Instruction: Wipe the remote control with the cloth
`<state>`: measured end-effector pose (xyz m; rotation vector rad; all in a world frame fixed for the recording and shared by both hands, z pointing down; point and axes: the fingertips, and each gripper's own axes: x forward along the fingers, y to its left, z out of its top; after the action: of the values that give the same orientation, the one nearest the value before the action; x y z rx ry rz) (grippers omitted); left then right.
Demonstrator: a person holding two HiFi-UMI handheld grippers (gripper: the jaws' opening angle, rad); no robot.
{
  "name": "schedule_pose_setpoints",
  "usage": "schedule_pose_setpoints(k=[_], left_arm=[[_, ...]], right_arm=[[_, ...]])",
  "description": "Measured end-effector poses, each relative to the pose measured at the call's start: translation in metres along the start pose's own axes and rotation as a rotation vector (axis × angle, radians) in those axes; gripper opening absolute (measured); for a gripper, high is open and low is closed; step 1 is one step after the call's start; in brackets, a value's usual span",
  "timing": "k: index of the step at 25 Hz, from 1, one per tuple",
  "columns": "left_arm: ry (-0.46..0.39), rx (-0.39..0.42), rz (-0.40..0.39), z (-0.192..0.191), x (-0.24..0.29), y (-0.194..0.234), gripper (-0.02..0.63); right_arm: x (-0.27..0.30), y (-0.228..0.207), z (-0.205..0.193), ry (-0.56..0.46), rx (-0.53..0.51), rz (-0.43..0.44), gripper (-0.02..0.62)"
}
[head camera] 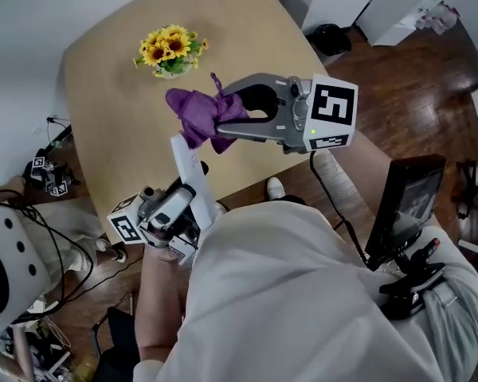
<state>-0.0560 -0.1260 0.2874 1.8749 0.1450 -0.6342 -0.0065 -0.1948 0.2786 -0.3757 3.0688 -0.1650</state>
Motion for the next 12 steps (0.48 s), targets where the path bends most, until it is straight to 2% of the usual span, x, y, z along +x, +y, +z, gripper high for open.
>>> schedule_pose_setpoints(k=[2,5,12], left_arm=[[-0.002,0.022,0.031,-0.002,-0.003,0.007,0.285],[-0.02,0.062,0.12,0.001,-0.016,0.025,0.285],[-0.097,0.127,0.347,0.031,-0.058,0.077,0.285]], right_arm=[[-0.005,-0.009,-0.008,0.011,0.019,-0.065,0.126],[-0.012,-0.02,-0.024,0.035,0.052,-0.148,0.126],[-0.03,-0.031,-0.051,0.058,0.141,-0.266,0.126]])
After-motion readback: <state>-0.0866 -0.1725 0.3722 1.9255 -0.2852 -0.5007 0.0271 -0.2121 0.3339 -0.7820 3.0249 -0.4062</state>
